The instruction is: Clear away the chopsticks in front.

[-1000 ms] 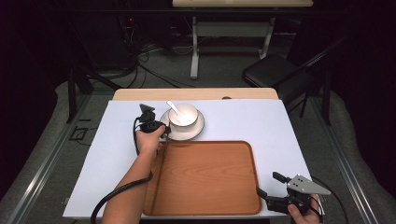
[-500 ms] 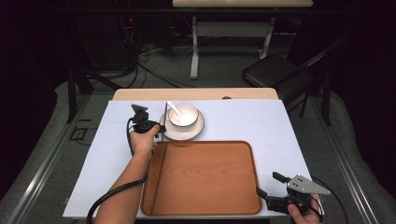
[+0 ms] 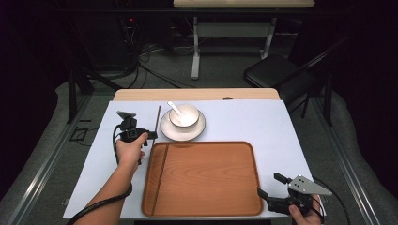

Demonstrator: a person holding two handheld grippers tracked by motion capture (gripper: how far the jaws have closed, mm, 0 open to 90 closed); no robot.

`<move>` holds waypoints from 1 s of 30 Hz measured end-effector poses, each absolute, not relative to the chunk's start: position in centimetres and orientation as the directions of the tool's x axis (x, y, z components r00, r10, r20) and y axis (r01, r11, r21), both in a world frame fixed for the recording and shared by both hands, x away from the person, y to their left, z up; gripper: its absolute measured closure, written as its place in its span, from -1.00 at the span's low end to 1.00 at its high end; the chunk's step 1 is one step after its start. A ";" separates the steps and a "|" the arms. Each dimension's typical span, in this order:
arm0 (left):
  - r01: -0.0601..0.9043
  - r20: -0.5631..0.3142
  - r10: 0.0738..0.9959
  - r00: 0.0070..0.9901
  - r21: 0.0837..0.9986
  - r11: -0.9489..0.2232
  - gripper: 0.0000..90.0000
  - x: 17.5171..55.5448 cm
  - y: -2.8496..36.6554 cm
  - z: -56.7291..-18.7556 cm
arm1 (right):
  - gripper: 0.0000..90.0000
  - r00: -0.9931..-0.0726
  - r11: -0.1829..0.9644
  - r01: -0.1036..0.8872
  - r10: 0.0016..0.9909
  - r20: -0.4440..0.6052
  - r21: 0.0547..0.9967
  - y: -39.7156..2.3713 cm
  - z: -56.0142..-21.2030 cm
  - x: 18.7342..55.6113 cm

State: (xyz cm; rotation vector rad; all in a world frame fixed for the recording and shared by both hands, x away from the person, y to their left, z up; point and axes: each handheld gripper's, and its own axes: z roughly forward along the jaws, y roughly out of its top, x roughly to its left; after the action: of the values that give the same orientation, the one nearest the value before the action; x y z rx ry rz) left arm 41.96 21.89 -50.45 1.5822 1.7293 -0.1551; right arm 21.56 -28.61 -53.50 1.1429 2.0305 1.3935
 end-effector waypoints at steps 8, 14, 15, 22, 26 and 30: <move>0.891 -0.613 0.784 0.100 0.405 0.203 0.88 38.6 23.3 -50.3 | -0.67 -0.569 0.155 0.391 0.816 0.106 0.907 -28.6 -53.5 21.6; 0.895 -0.633 0.763 0.132 0.407 0.183 0.88 36.2 23.6 -50.2 | -0.67 -0.567 0.152 0.394 0.816 0.110 0.907 -28.6 -53.5 21.6; 0.896 -0.632 0.763 0.138 0.408 0.177 0.88 35.8 23.7 -50.2 | -0.67 -0.568 0.154 0.393 0.816 0.108 0.907 -28.5 -53.5 21.7; 0.906 -0.655 0.742 0.143 0.388 0.169 0.88 32.9 23.9 -51.1 | -0.67 -0.568 0.155 0.392 0.816 0.106 0.907 -28.5 -53.5 21.6; 0.912 -0.661 0.738 0.136 0.374 0.167 0.88 31.6 23.8 -51.8 | -0.67 -0.569 0.157 0.390 0.816 0.103 0.907 -28.5 -53.5 21.6; 0.920 -0.667 0.731 0.140 0.360 0.153 0.88 30.5 23.6 -52.4 | -0.67 -0.569 0.157 0.391 0.816 0.104 0.907 -28.5 -53.5 21.6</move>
State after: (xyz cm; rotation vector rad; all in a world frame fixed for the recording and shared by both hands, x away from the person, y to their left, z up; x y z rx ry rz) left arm 30.55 23.59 -52.35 1.6188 1.6320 -0.2982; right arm 21.64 -28.51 -53.48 1.1473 2.0284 1.3914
